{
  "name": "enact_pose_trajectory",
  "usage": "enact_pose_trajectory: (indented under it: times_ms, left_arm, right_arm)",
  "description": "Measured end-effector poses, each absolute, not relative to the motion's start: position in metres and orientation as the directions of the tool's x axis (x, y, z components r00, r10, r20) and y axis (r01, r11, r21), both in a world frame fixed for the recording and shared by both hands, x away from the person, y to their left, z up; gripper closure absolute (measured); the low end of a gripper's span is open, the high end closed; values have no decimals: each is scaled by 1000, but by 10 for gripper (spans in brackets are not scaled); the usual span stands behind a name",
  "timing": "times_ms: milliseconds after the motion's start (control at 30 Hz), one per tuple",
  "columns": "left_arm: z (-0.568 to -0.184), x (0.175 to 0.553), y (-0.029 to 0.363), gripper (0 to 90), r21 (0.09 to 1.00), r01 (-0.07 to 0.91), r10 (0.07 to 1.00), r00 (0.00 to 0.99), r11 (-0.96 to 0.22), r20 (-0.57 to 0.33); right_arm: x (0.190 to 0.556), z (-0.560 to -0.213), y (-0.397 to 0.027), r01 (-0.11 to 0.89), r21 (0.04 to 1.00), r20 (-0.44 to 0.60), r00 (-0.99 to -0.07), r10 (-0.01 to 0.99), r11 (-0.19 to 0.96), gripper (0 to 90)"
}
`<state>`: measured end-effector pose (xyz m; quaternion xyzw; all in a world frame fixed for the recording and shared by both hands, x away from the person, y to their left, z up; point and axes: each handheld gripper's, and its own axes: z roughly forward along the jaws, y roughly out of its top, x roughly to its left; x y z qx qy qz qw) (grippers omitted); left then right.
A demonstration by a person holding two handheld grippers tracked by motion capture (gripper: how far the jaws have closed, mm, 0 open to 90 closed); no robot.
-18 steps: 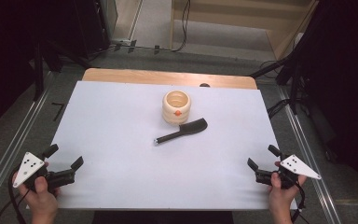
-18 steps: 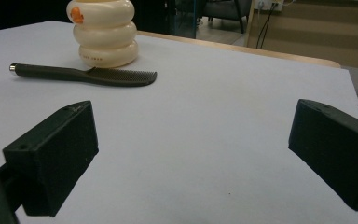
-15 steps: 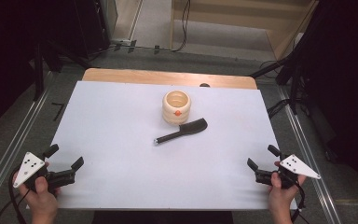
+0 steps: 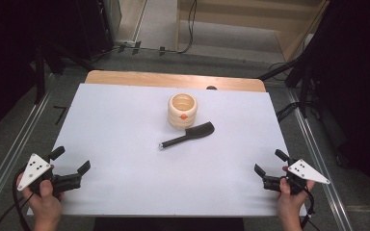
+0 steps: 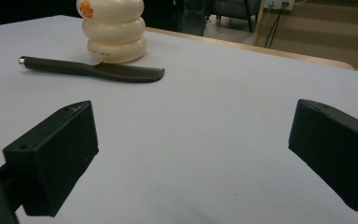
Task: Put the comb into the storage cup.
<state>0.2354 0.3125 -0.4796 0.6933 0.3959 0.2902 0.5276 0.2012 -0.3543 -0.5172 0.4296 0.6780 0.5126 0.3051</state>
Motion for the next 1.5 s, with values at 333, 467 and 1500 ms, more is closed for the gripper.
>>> enact_pose_trajectory:
  times_ms: [333,467,1500]
  left_arm:
    - [-466,244,288,0,954,243,825,565,-179,11]
    - [-462,250,279,0,951,246,814,581,-188,10]
    - [-447,308,194,0,912,274,664,748,-306,-1]
  right_arm:
    - [201,-517,-354,277,955,34,-454,891,105,0]
    - [201,-518,-354,278,954,32,-458,889,109,0]
    - [202,-518,-352,270,955,20,-475,880,124,0]
